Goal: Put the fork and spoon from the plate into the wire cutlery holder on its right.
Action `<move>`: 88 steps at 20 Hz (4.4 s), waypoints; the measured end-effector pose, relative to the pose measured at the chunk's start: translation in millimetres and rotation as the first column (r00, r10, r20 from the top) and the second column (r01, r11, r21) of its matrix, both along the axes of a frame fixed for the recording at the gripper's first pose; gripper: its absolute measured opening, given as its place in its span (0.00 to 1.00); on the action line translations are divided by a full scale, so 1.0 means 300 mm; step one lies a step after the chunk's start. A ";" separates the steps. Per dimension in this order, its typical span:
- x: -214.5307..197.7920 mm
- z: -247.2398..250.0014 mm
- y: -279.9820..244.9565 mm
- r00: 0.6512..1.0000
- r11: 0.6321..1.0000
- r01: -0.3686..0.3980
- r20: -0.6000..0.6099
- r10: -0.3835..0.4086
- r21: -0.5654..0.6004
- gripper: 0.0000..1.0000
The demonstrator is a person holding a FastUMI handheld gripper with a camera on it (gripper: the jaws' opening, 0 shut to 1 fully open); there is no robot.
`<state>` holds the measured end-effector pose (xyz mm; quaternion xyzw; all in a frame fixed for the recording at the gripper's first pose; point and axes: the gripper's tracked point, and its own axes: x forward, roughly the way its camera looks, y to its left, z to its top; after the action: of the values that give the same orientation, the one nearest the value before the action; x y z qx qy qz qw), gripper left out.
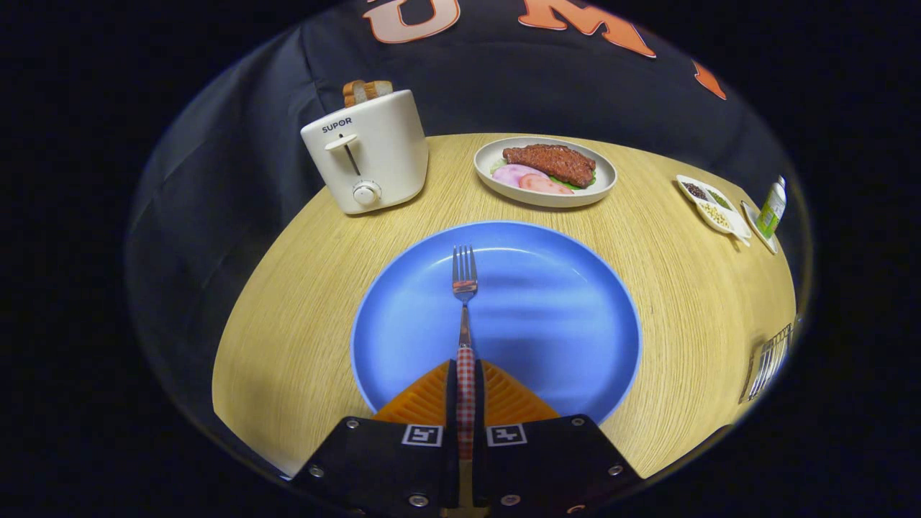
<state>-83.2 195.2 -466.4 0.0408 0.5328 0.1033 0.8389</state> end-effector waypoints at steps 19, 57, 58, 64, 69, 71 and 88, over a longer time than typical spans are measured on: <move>0.052 0.452 -0.404 0.972 0.992 0.129 0.198 -0.129 0.015 0.06; -0.348 0.455 -1.216 0.859 0.979 -0.045 -0.508 -0.063 -0.198 0.06; -0.345 0.445 -1.212 0.848 0.980 -0.059 -0.527 -0.050 -0.188 0.06; -0.322 0.372 -1.213 0.771 0.981 -0.107 -0.636 -0.020 -0.160 0.07; -0.293 0.335 -1.199 0.744 0.984 -0.108 -0.668 -0.017 -0.145 0.09; -0.274 0.331 -1.192 0.758 0.985 -0.085 -0.651 -0.034 -0.151 0.11; 0.077 0.733 -1.064 0.957 0.959 0.284 0.065 -0.283 -0.005 0.78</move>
<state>-60.1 -124.0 -246.5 0.1077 0.4953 -0.0206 0.8618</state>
